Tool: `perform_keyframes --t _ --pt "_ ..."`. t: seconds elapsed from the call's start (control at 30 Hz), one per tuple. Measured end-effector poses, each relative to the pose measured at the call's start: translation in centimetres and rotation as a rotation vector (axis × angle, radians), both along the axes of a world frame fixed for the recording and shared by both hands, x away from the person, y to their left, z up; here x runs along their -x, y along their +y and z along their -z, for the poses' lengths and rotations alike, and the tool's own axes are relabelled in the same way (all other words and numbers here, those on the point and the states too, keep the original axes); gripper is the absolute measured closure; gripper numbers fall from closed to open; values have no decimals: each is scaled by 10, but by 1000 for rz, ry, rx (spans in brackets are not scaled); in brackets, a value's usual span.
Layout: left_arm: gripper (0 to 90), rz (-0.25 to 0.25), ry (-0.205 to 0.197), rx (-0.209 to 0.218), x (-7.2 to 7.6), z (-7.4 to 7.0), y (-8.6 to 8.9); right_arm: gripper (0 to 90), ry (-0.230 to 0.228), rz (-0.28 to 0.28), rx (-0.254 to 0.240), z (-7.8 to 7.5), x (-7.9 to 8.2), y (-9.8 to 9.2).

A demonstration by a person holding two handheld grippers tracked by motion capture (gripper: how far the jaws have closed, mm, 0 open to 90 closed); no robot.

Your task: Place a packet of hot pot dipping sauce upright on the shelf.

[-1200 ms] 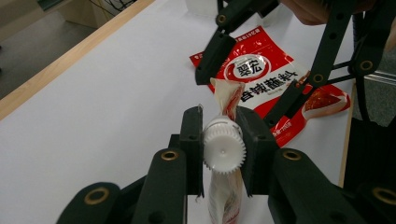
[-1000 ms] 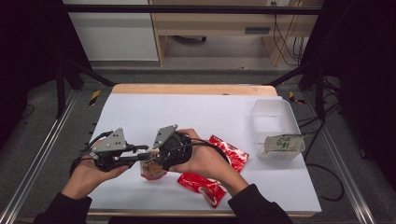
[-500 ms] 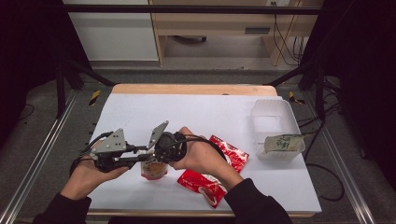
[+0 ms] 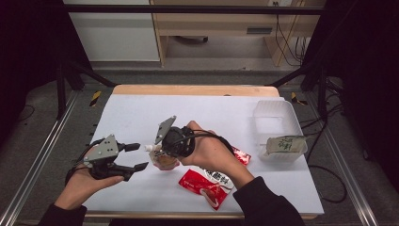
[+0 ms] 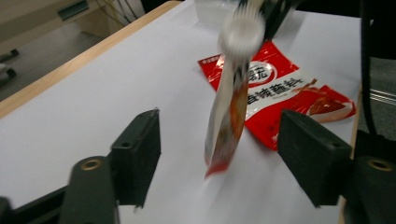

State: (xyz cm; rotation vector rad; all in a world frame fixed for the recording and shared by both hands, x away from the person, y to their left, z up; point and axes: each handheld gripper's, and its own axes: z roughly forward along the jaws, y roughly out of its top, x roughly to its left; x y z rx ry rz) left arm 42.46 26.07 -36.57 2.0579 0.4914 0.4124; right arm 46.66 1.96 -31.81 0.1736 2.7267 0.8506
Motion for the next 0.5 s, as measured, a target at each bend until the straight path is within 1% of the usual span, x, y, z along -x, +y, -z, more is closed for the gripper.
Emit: perform_keyframes --t 0.03,0.07,0.2,0.23,0.27,0.33,0.37,0.4,0.43,0.47,0.5 --pt "263 -28 0 0 3 9 6 874 -17 5 3 -5 -2 -7" --pt "245 -28 0 0 3 9 6 874 -17 5 3 -5 -2 -7" --pt "211 -94 14 -5 5 30 17 873 -45 26 7 -15 -5 -24" --pt "196 -125 21 -6 5 41 22 874 -56 32 6 -18 -6 -31" --pt "188 -125 21 -6 5 41 22 874 -56 32 6 -18 -6 -31" --pt "176 -155 24 -14 4 50 25 873 -68 40 9 -21 -7 -39" --pt "157 -181 24 -15 3 55 28 873 -79 49 6 -25 -8 -47" --pt "145 -181 24 -15 3 55 28 873 -79 49 6 -25 -8 -47" --pt "138 -208 15 7 3 59 31 873 -88 58 4 -28 -9 -55" --pt "137 -208 15 7 3 59 31 873 -88 58 4 -28 -9 -55" --pt "130 -220 9 14 3 62 34 874 -95 64 2 -31 -10 -62"
